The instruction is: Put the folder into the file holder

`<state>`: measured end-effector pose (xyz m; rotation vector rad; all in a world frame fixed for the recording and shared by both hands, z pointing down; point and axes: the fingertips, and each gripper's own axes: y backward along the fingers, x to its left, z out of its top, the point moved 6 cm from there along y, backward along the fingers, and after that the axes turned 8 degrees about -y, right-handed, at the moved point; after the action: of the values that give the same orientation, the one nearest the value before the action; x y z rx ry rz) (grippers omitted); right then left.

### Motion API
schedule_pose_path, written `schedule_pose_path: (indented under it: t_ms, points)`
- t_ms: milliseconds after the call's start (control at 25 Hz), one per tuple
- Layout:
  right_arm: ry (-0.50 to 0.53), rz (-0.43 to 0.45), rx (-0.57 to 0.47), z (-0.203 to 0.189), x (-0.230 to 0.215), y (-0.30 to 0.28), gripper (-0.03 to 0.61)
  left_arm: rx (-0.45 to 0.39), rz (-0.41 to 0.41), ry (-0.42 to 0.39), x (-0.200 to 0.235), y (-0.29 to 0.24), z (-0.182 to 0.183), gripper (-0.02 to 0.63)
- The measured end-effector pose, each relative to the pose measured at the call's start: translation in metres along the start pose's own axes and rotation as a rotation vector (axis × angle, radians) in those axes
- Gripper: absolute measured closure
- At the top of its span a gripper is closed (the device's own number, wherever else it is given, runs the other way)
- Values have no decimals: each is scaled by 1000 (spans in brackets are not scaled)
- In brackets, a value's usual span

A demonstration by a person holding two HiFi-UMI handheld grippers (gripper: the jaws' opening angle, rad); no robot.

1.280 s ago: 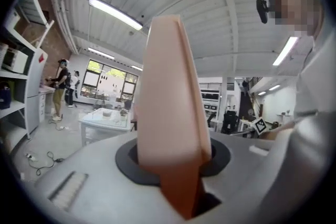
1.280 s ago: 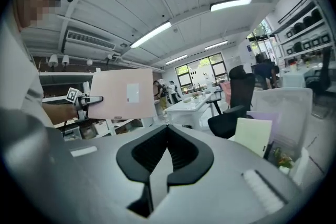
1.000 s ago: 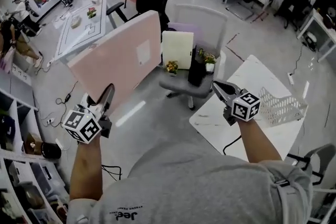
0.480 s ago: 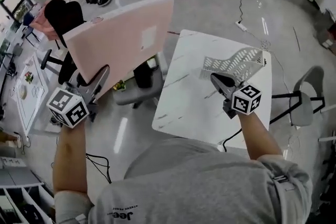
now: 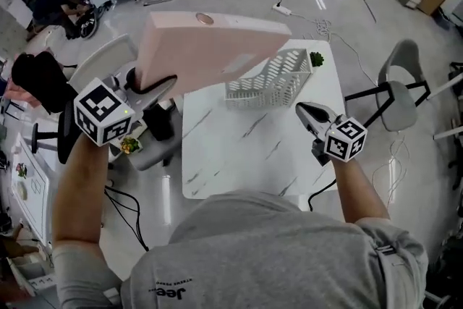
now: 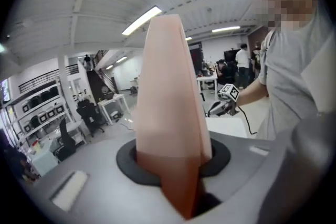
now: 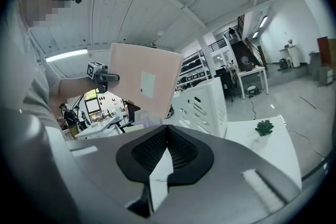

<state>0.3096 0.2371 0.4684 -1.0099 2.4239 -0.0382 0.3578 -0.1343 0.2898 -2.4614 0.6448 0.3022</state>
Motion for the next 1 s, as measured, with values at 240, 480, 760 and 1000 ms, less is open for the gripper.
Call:
schedule_pose_path:
  t_ms: [240, 480, 760, 1000]
  points:
    - [-44, -83, -32, -3, -45, 33, 575, 94, -170, -195, 9, -71, 30, 436]
    - [-72, -113, -42, -3, -64, 45, 575, 163, -266, -260, 22, -89, 39, 437]
    - [-86, -123, -44, 0, -78, 44, 575, 228, -315, -299, 35, -99, 44, 437]
    - [-85, -138, -36, -2, -88, 46, 575, 300, -374, -333, 27, -131, 40, 437]
